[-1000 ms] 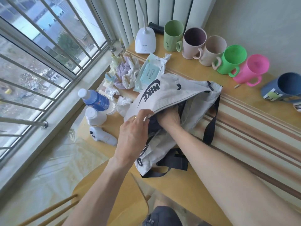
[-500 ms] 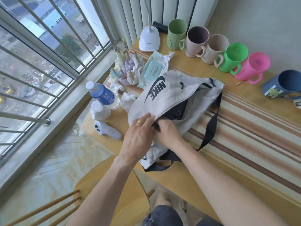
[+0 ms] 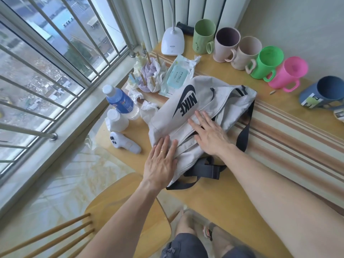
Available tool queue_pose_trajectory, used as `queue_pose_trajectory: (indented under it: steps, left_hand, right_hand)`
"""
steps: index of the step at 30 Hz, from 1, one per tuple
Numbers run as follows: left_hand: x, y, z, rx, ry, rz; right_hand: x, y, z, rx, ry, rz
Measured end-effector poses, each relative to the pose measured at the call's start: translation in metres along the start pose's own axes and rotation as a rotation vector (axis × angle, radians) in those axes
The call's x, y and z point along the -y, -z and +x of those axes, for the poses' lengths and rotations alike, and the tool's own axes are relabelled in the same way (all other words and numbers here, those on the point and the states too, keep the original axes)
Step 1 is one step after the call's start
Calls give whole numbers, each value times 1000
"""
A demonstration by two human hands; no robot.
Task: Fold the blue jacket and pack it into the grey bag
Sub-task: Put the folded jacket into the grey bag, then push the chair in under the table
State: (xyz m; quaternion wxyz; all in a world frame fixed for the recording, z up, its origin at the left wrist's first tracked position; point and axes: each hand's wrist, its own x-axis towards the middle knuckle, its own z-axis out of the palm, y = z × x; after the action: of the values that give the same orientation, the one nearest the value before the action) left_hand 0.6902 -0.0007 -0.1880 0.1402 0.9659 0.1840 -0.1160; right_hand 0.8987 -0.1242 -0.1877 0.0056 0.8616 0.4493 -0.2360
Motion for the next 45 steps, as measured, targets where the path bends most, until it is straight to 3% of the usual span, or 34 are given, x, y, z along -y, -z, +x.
queue_pose_trajectory:
  steps: [5,10,15,21,27,34,45]
  left_hand:
    - [-8,0,-2,-42,26,-36]
    - [-6,-7,-7,-8,-23,-51]
    - [-6,15,-28,-32,-26,-114]
    - [21,30,-133,44,83,-140]
    - [74,28,-291,19,177,-47]
    - [126,44,-463,37,266,85]
    - [222,77,-561,-10,223,107]
  right_hand:
    - [5,8,-2,34,-15,8]
    - [22,13,-36,-109,-4,56]
    - [44,-2,-115,-207,-25,186]
    - [103,-34,-232,-300,-140,376]
    - [194,-107,-320,-331,-142,495]
    - [332,-165,-419,-254,-152,662]
    - [535,-198,-465,-201,-162,787]
